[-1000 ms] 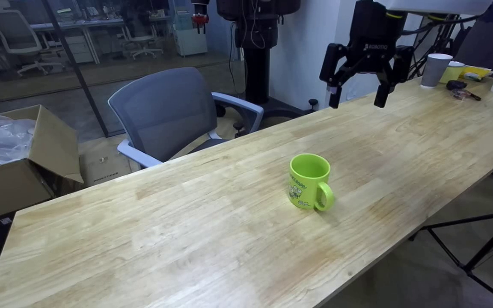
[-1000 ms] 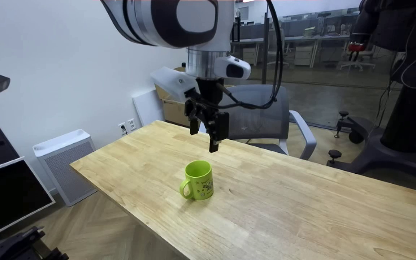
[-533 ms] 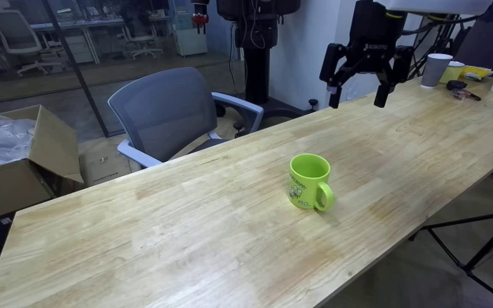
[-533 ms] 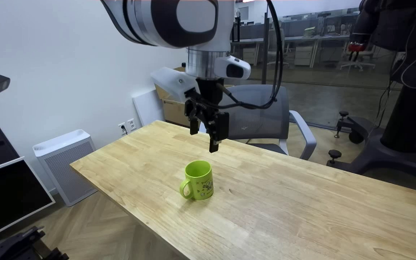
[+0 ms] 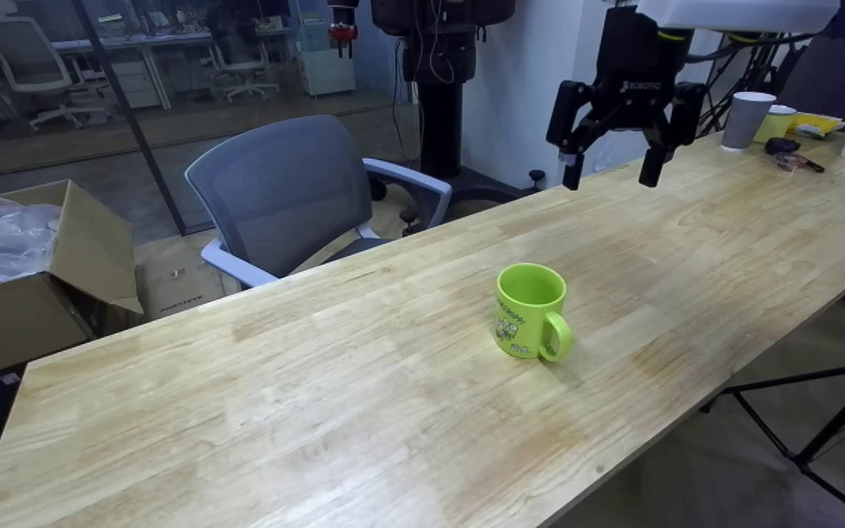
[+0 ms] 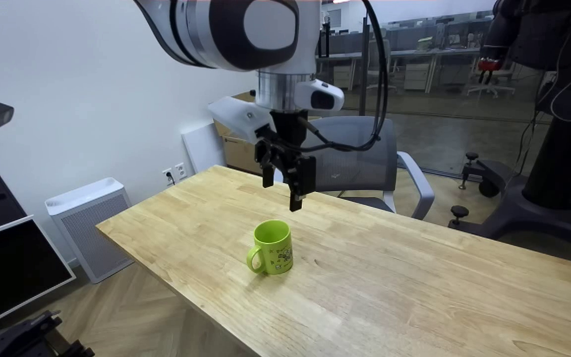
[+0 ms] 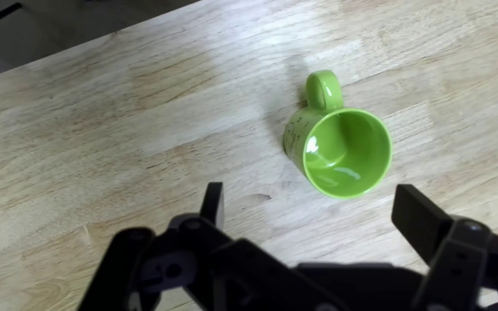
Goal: Move the mug to the right
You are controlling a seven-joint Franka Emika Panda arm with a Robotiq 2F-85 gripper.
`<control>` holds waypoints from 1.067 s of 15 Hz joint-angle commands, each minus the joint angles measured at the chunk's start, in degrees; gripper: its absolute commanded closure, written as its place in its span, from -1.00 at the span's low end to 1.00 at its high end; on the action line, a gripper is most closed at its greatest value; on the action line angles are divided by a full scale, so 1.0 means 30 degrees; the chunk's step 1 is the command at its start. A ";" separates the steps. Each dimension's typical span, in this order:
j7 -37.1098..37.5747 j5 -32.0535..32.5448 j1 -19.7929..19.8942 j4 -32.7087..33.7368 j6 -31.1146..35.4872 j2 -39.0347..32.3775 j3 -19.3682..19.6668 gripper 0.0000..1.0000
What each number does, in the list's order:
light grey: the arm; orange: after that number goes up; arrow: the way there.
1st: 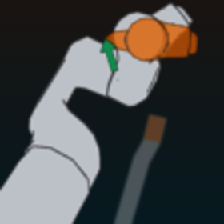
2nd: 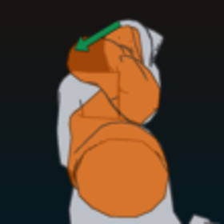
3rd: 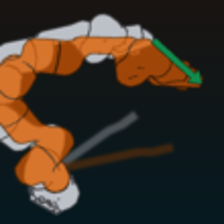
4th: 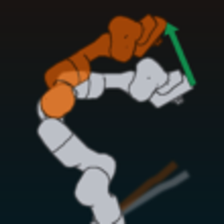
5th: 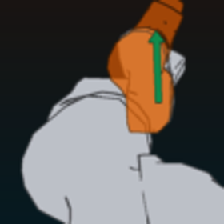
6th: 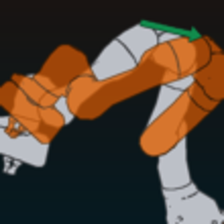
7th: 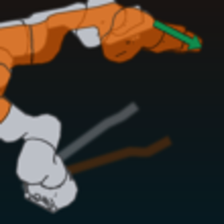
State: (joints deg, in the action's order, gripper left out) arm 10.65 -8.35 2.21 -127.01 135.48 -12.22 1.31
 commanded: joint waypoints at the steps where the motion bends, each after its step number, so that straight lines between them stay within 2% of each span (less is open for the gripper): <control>1: 0.1517 0.1062 -0.0495 0.0697 0.0607 -0.0844 0.0338 -1.00; 6: 0.2905 0.1963 -0.0980 0.1674 0.1152 -0.2345 0.0639 -1.00; 16: 0.5000 0.2741 -0.2597 0.4616 0.0231 -0.5559 0.1182 -1.00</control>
State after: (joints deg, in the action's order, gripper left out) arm 21.82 -1.74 -3.76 -117.21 138.49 -26.13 3.46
